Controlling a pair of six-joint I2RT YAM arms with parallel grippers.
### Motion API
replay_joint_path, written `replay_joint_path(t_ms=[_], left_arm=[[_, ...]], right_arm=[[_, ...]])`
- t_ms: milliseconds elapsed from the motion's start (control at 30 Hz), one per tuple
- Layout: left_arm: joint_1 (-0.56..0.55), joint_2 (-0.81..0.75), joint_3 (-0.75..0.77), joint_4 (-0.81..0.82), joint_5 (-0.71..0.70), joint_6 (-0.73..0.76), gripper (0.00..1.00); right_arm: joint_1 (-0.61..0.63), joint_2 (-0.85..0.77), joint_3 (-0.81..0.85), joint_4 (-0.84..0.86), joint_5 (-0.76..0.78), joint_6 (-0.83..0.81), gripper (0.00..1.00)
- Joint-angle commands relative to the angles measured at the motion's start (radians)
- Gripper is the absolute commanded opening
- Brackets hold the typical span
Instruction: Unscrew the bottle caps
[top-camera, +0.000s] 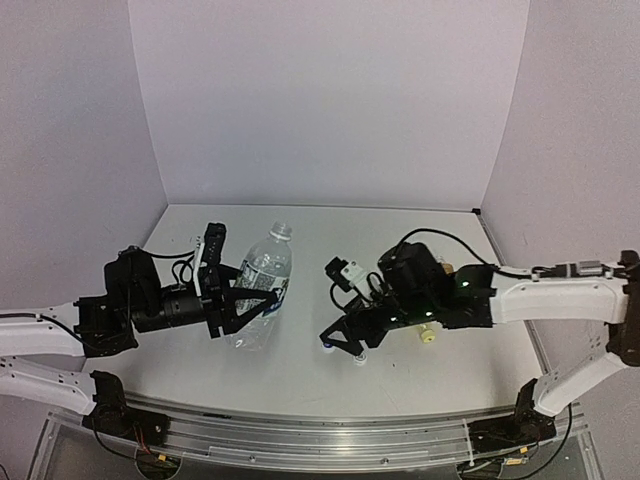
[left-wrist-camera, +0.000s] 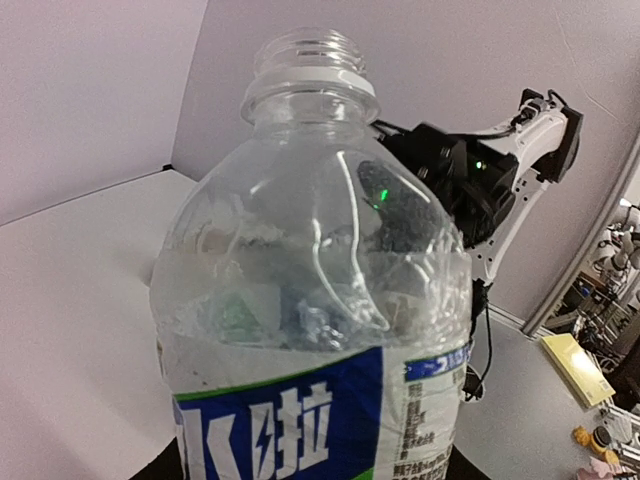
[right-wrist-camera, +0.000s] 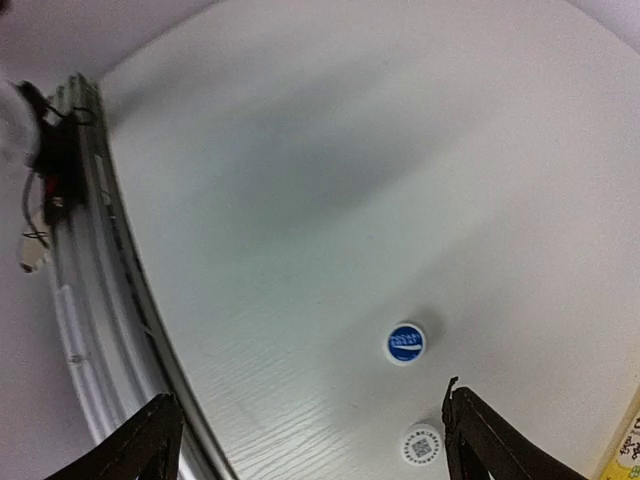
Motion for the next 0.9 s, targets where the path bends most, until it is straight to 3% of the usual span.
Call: replay_joint_path(t_ms=[0,200,467,667,800,867], left_arm=[[0.002,-0.008,-0.012,0.12,0.188,0.04,0.0],[0.002,0.05,0.022,0.163,0.3,0.033,0.0],[0.003,0.103,0.043,0.202,0.334,0.034,0.0],[0.002,0.133,0.059,0.204,0.315,0.035,0.0],[0.002,0.146,0.064,0.214,0.309,0.034,0.0],[0.002,0.152,0.066,0.212,0.309,0.036,0.0]], right_arm=[[0.009,-0.216,-0.06,0.173,-0.386,-0.047,0.87],[0.008,-0.269,0.026,0.236,-0.454,-0.019,0.89],[0.008,-0.156,0.135,0.313,-0.359,0.004,0.89],[0.008,-0.075,0.2,0.359,-0.486,0.066,0.88],[0.009,-0.025,0.227,0.366,-0.518,0.111,0.84],[0.008,-0.009,0.238,0.366,-0.53,0.121,0.74]])
